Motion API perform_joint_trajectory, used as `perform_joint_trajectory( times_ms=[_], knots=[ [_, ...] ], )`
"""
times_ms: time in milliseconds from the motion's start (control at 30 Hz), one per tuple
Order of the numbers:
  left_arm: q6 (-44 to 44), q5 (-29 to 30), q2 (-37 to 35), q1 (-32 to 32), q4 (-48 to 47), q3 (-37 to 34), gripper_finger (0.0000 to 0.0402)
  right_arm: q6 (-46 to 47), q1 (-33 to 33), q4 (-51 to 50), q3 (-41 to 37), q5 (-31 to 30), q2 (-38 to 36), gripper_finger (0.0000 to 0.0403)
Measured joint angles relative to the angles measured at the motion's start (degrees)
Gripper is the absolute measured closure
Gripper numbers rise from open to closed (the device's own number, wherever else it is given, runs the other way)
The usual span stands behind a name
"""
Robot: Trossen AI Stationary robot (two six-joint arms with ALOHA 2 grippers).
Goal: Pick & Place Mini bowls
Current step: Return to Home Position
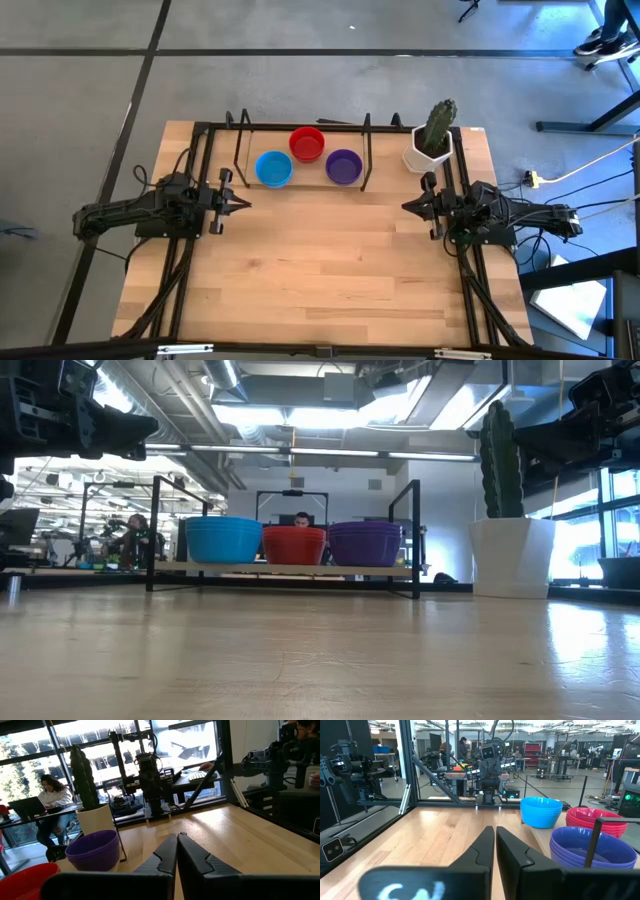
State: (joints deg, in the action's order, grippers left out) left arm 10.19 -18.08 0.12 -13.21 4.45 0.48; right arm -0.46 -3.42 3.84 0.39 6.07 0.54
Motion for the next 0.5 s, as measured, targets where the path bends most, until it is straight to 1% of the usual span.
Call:
perform_joint_trajectory(
  times_ms=[500],
  knots=[
    [0.0,0.0,0.0,0.0,0.0,0.0,0.0394,0.0,0.0,0.0,0.0,0.0,0.0,0.0382]
  ],
)
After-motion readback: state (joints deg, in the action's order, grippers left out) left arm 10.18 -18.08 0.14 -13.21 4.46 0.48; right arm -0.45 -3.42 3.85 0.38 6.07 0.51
